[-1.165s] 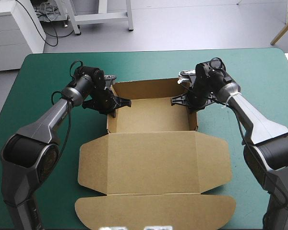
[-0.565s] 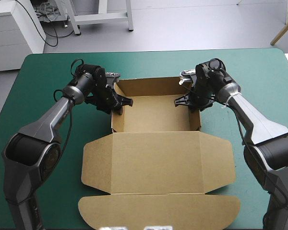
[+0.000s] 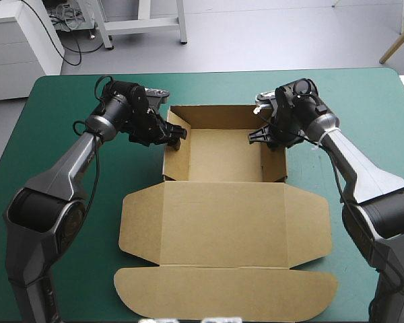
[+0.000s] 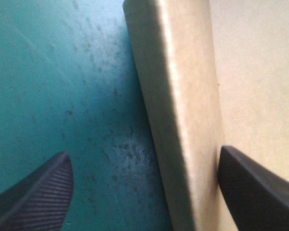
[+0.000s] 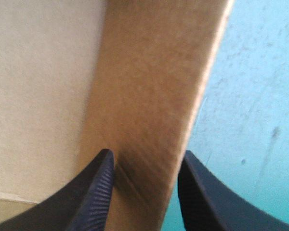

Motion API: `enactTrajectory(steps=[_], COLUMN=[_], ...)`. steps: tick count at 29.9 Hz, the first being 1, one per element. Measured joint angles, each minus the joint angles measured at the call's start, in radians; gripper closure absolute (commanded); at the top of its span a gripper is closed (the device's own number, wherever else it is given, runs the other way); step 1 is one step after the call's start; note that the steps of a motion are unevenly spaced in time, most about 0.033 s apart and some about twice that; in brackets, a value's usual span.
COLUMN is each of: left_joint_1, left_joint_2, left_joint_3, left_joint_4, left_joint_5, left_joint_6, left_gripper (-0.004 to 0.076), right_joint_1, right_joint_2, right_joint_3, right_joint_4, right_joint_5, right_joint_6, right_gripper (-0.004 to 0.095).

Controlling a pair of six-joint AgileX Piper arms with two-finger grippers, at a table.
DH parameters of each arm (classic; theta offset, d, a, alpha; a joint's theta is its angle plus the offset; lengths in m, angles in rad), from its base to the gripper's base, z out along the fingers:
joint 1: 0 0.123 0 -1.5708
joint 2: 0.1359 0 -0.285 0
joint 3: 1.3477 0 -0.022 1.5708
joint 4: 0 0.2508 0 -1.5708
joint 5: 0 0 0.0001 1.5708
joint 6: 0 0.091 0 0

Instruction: Fold the box

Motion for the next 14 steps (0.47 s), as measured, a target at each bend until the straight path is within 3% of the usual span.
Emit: enactTrajectory(steps=[11,14], left_joint_1=[0.000,0.000], left_joint_2=[0.001,-0.001], left_joint_3=[-0.201,-0.250], left_joint_4=[0.020,0.046], left_joint_5=[0.050,0.054], left_joint_6=[0.010,0.012], left_gripper=[0.0149,0.0220], right_joint_1=[-0.004,-0.005], right_joint_2=[0.000,-0.002], right_joint_3=[-0.167,-0.169], right_joint_4=[-0.013,-0.015], right_joint_5=[0.005,0.010], right_joint_6=[0.000,0.000], right_gripper=[0.0507,0.0507])
